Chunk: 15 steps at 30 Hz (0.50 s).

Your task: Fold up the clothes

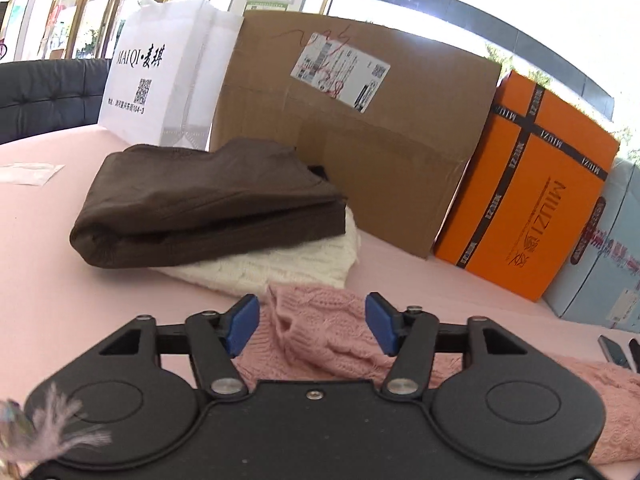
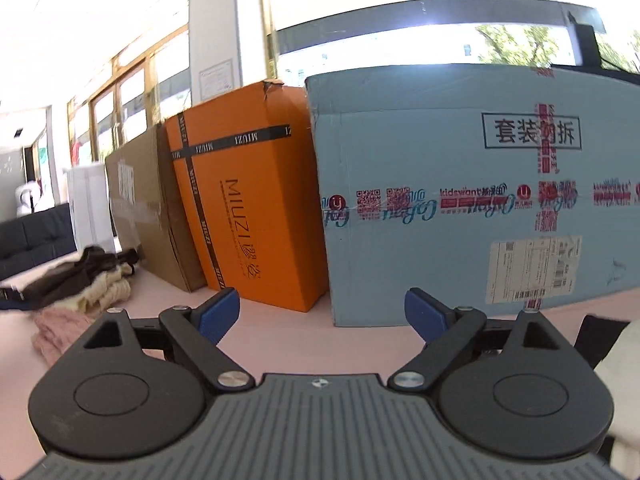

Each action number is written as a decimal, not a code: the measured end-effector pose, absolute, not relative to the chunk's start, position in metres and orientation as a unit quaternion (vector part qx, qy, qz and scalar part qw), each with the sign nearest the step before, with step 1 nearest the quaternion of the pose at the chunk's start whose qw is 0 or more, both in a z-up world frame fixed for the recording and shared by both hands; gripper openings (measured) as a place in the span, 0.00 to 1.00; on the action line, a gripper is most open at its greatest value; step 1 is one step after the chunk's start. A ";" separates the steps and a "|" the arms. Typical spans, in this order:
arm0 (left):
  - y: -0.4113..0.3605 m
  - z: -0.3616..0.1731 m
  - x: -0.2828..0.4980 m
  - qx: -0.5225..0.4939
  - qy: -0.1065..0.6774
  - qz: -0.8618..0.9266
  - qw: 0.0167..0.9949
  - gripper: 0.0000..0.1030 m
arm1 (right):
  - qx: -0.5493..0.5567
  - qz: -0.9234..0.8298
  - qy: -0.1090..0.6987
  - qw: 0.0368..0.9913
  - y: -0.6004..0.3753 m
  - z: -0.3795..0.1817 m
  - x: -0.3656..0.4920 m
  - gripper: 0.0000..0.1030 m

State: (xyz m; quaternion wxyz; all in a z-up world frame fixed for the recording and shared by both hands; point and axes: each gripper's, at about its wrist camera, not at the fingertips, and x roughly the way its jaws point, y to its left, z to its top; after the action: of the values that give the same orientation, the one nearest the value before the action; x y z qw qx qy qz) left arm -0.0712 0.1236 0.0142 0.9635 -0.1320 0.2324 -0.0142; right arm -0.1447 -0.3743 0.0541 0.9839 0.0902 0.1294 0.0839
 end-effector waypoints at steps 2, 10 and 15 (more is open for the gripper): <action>0.117 0.005 -0.061 -0.108 0.258 -0.016 0.960 0.47 | 0.117 0.098 0.146 0.978 -0.370 0.048 -0.152 0.87; 0.116 0.024 -0.081 -0.092 0.195 -0.025 0.976 0.09 | 0.129 0.138 0.169 0.967 -0.363 0.016 -0.187 0.87; 0.120 0.033 -0.098 -0.081 0.186 0.000 0.979 0.10 | 0.141 0.140 0.176 0.964 -0.368 0.012 -0.187 0.87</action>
State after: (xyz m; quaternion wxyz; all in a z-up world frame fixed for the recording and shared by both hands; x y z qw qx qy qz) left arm -0.0980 0.1202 0.0328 0.9792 -0.0807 0.1862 -0.0002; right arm -0.1874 -0.3677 0.0121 0.9641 0.1415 0.1759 0.1400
